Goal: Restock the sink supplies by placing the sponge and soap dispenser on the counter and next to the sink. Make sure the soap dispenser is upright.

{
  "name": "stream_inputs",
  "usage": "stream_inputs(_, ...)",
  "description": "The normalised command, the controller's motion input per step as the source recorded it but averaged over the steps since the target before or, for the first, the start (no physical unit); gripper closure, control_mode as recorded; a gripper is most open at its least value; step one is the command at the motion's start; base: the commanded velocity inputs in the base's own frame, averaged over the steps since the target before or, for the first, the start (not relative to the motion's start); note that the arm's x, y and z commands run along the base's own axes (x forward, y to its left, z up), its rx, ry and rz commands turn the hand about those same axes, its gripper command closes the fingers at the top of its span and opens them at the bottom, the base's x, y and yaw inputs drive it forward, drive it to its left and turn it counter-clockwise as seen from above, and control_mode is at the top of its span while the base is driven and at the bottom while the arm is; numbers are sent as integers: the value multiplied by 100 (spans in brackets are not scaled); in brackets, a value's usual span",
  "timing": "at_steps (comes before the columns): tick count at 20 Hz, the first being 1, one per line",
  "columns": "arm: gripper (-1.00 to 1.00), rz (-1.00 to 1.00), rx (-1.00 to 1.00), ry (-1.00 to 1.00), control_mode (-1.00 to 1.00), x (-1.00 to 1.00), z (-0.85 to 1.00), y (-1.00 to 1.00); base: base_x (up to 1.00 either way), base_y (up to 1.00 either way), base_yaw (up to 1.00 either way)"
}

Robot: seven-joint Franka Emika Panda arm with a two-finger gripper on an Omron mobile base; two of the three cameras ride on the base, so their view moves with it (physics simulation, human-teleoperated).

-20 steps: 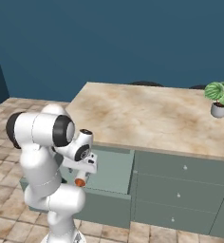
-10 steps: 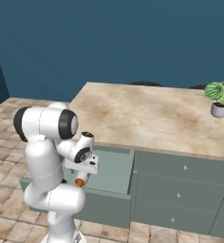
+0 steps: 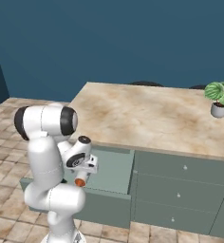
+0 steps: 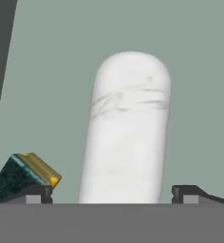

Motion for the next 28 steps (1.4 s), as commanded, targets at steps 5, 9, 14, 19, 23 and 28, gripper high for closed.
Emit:
stream_inputs(5, -100, -3, 0, -4, -100, 1, -15, 6, 0, 0, 0)
stream_inputs(9, -100, -10, 0, 0, -100, 1, -2, -3, 0, 0, 0)
stream_inputs(14, -100, -14, 0, 0, -100, 4, 0, 0, 0, 0, 0)
stream_inputs(19, -100, -10, 0, 0, -100, 21, 0, 0, 0, 0, 0)
stream_inputs(23, -100, -2, 0, 0, -100, 19, -4, 0, 0, 0, 0)
stream_inputs(28, -100, 0, 0, 0, -100, 9, -14, -2, 0, 0, 0)
